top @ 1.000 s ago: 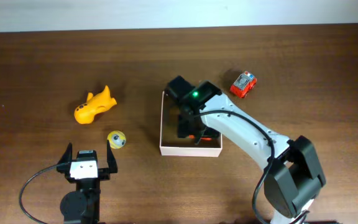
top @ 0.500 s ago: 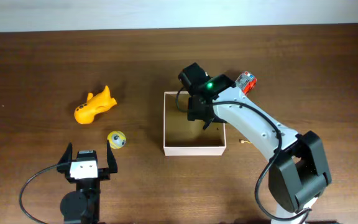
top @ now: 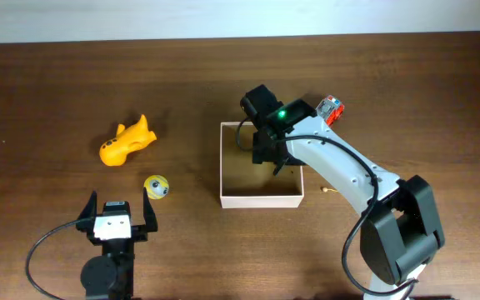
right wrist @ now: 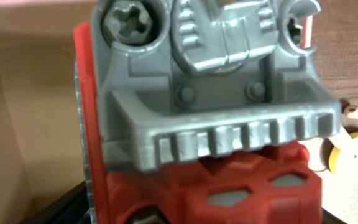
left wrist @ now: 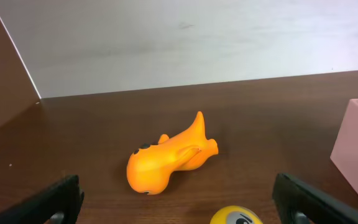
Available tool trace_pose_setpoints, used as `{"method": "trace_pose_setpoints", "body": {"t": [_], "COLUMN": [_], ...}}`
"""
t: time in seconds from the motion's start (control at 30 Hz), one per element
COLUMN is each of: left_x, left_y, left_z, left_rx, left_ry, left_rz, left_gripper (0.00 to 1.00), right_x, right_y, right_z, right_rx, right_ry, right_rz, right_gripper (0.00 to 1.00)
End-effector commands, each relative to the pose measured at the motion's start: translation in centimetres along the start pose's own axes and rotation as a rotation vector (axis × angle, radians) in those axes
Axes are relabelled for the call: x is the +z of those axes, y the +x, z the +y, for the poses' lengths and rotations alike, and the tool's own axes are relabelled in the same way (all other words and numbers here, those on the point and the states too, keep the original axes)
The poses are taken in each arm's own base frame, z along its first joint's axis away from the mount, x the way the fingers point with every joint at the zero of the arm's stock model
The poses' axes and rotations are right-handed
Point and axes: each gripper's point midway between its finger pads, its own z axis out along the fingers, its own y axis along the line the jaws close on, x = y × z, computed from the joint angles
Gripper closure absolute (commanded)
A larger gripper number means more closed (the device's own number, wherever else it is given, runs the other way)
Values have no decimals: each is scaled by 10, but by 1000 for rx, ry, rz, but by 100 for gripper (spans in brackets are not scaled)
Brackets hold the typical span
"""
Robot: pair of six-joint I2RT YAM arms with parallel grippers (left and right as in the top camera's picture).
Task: Pack container
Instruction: 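Lower the truck into the box and open the right gripper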
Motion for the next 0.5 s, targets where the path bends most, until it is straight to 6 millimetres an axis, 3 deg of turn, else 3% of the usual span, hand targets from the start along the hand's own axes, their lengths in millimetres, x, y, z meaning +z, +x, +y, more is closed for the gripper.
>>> {"method": "trace_pose_setpoints", "body": {"t": [0.0,0.23,0.47], "left_x": [0,0,0], "left_y": [0,0,0], "left_z": [0,0,0], "left_rx": [9,9,9], "left_ry": [1,1,2], "left_rz": [-3,-4,-4], "left_gripper": [1,1,1], "right_x": [1,2,17], "right_y": [5,6,18], "right_z": [-4,-5,-9], "right_rx": [-2,-3,-7], "right_ry": [10,13,24], "right_rz": [23,27,57], "right_gripper": [30,30,30]}}
